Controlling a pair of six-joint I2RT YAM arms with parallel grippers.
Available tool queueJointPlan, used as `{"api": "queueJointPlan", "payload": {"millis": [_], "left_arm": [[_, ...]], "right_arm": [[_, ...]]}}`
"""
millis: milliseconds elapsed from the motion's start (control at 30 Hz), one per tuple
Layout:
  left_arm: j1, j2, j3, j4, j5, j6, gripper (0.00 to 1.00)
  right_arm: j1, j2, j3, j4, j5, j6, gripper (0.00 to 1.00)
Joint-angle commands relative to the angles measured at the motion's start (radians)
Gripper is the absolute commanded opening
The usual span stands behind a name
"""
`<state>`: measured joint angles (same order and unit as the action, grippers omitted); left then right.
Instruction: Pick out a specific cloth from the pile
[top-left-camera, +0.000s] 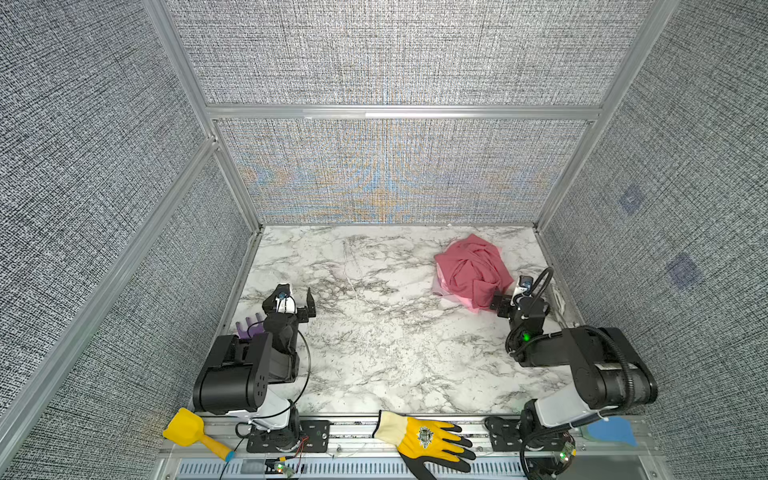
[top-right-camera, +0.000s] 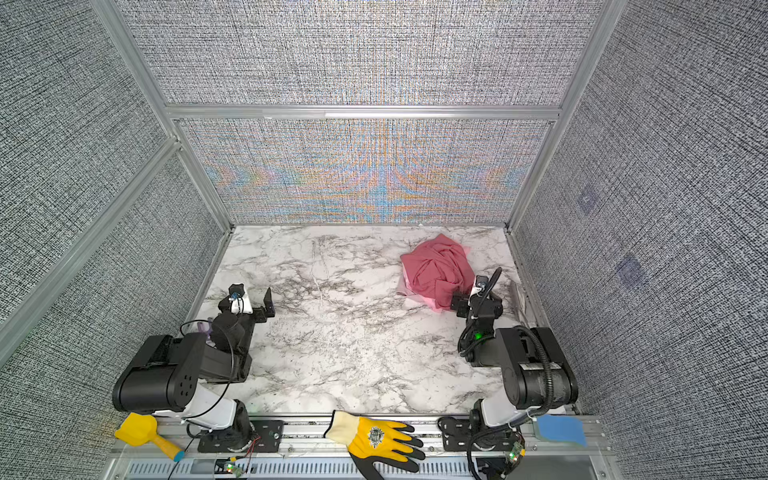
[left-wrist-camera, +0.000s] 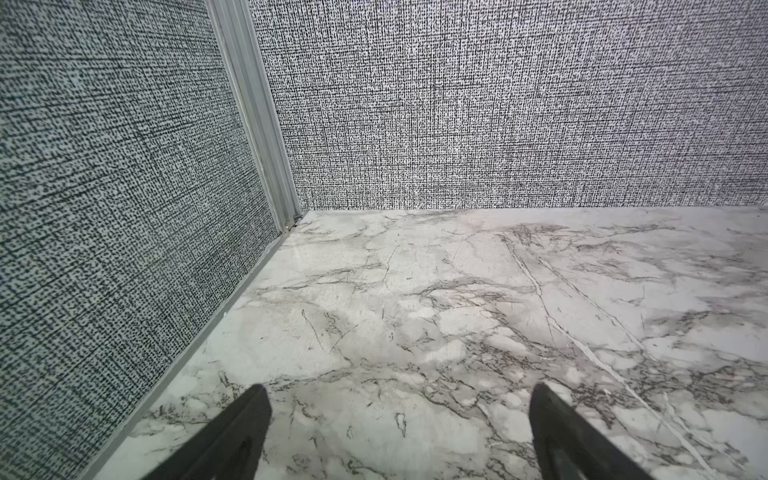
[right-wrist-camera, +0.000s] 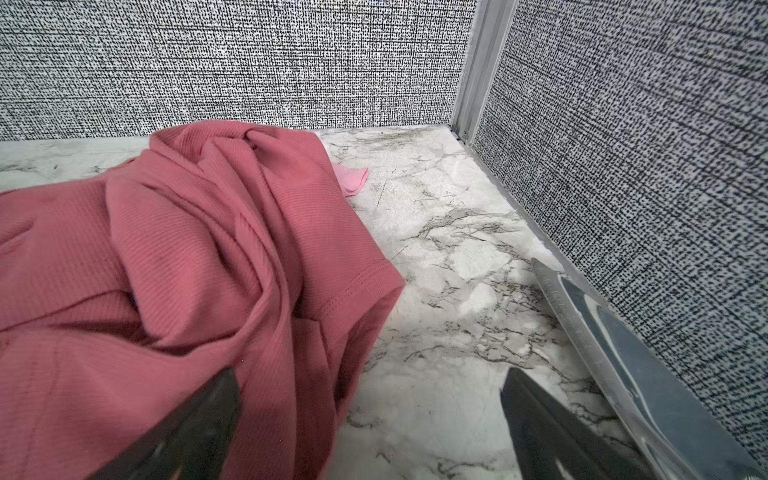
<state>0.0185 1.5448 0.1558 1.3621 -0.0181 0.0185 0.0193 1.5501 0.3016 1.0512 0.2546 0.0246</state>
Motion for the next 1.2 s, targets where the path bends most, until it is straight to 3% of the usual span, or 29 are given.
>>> {"api": "queueJointPlan", "payload": {"millis": [0, 1167], "left_arm": [[0.000, -0.003, -0.004, 0.035, 0.009, -0.002, 0.99], [0.001, -0.002, -0.001, 0.028, 0.010, -0.002, 0.99]], "right_arm": [[0.000, -0.002, 0.001, 0.015, -0.002, 0.004, 0.99], [-0.005, -0.001, 0.011, 0.000, -0.017, 0.006, 0.99]]}}
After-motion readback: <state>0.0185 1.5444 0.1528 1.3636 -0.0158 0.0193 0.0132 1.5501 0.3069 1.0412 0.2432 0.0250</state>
